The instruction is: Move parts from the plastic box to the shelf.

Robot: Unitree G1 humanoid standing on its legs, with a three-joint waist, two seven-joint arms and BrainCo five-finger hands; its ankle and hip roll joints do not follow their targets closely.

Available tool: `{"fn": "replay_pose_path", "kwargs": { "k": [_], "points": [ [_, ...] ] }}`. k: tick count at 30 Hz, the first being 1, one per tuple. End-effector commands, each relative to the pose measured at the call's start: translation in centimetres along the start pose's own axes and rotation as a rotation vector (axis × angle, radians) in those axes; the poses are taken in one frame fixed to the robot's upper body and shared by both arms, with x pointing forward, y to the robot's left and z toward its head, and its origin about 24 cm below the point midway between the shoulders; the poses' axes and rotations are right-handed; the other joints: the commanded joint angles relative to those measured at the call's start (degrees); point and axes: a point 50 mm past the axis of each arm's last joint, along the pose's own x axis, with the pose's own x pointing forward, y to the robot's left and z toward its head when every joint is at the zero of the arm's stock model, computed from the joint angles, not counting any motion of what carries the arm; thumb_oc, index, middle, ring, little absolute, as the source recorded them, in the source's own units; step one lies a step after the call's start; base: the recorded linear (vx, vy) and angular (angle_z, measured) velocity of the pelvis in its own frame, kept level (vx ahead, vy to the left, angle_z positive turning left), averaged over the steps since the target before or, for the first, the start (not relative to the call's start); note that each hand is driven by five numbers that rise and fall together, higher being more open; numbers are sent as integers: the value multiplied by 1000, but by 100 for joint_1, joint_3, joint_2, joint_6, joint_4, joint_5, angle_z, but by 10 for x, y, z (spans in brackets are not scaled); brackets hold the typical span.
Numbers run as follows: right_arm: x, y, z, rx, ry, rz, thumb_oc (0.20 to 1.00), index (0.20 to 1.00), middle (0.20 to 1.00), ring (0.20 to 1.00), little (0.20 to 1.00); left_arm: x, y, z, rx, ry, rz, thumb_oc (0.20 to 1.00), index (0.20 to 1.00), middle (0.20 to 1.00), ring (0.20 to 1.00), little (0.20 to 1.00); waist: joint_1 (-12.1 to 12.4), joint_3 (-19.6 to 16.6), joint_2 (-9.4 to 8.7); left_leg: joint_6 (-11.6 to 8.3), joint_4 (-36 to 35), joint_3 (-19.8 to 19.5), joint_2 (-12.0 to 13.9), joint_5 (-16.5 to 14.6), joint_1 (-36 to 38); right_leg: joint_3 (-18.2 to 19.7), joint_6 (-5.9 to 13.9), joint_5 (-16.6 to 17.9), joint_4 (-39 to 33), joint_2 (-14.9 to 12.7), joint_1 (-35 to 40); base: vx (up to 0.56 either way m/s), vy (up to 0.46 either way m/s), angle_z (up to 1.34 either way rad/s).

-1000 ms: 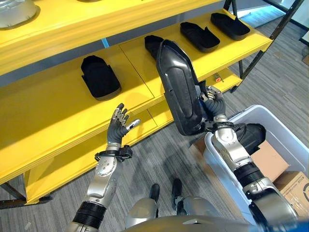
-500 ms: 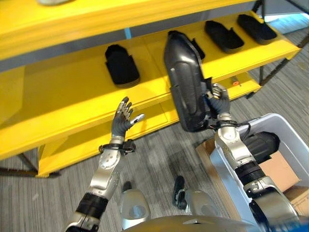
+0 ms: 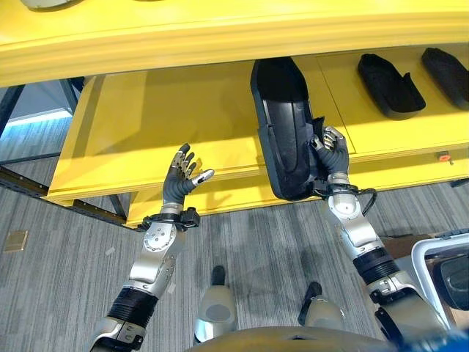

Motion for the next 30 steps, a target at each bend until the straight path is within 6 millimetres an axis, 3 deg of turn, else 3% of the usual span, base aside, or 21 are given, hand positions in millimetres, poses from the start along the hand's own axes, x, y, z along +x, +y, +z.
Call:
{"fn": "replay_pose_path", "kwargs": {
  "k": [1,3,4,9,17,25,28,30],
  "points": [
    [16,13,37,47,-169,50,200,200,200,200,200,0,-1,28,-14,-146,-14,1000,1000,1000,1000,1000,-10,-166,-122,204,-216,90,66,334,-237,-1,155,103,-46,-134,197,43,58,35],
    [20,18,39,58,-163,58,200,200,200,200,200,0,2,29,-9,-150,-6,1000,1000,1000,1000,1000,105,-120,-161,209,-128,65,23,298,-333,-96,165,118,-72,-181,242,42,47,28],
    [28,25,41,62,-156,70,200,200,200,200,200,1,3,30,-10,-149,-1,1000,1000,1000,1000,1000,277,-60,-203,219,-7,-38,-40,269,-492,-224,168,132,-97,-211,288,38,29,17],
    [42,35,45,66,-137,78,200,200,200,200,200,2,2,32,-13,-155,-8,1000,1000,1000,1000,1000,556,33,-224,221,59,-200,-137,287,-688,-453,184,146,-144,-251,365,36,5,30],
    [79,37,71,17,-146,25,200,200,200,200,200,8,-5,41,-24,-187,-50,1000,1000,1000,1000,1000,971,262,-213,230,303,-437,-290,256,-1084,-800,159,103,-20,-283,338,11,-14,27],
    [108,28,111,-7,-208,-47,200,200,200,200,200,13,-16,49,-23,-217,-111,1000,1000,1000,1000,1000,1227,577,-27,271,602,-606,-414,184,-1428,-911,124,-6,216,-324,186,-14,-3,15],
    [120,16,137,6,-256,-106,200,200,200,200,200,14,-25,54,-21,-232,-164,1000,1000,1000,1000,1000,1282,732,129,308,798,-679,-511,149,-1703,-967,125,-39,359,-379,26,-40,25,16],
    [120,16,137,6,-257,-106,200,200,200,200,200,14,-25,54,-21,-233,-165,1000,1000,1000,1000,1000,1283,731,131,309,811,-681,-511,144,-1718,-967,126,-42,366,-379,16,-12,17,11]
  ]
}}
